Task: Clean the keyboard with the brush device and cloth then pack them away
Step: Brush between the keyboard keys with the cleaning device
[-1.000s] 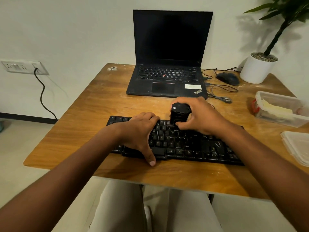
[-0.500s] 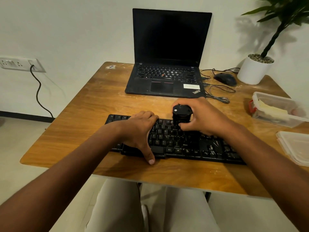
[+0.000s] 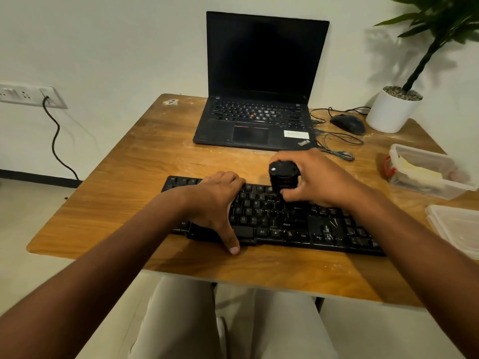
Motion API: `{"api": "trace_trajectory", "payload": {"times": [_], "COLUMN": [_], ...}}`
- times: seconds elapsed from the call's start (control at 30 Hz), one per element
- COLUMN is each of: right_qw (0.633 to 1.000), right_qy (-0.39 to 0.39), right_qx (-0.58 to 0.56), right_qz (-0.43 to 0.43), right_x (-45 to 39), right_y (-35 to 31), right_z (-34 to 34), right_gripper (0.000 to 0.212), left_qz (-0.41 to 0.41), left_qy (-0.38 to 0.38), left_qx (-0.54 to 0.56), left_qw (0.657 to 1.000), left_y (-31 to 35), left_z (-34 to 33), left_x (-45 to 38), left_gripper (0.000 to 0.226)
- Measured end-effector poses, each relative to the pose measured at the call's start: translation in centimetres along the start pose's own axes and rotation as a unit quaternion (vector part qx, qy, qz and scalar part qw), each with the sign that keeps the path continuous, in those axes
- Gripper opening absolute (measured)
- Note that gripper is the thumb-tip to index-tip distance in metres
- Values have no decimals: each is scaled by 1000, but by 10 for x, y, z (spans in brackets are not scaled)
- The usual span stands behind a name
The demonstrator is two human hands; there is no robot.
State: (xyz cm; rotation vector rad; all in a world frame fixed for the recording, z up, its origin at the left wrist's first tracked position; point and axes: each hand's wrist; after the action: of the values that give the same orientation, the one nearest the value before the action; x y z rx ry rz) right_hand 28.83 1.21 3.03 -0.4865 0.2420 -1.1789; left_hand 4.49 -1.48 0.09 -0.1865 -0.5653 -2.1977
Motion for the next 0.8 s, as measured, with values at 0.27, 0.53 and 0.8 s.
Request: {"api": "trace_trajectory", "payload": {"times": [0.27,0.53,0.8], "right_qw": [993,999,992], "right_qy": [46,-9,26], "right_qx": [-108,10,-127], "right_qz": [8,-36,-12], "right_x": [-16,-10,-15], "right_y": [-21,10,-2], "right_z": [-8,21,-4], "right_gripper": [50,44,45], "left_qz": [5,6,11], "left_qy": [3,-3,-2], "left_qx": [4,8,9], "left_qw": [1000,1000,1000], "left_y": [1,3,4], "left_z": [1,1,1], "left_x": [0,2,3], "left_gripper": [148,152,152]}}
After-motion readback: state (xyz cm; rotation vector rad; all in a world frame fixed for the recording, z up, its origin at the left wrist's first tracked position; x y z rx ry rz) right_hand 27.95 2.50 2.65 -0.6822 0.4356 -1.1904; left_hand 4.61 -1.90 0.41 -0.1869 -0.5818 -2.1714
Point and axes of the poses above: each hand's wrist, its own x-axis away from the middle knuckle, its own z-axis out of the back of the hand, y = z × x, and after that the axes turned 13 degrees about -z, right-handed
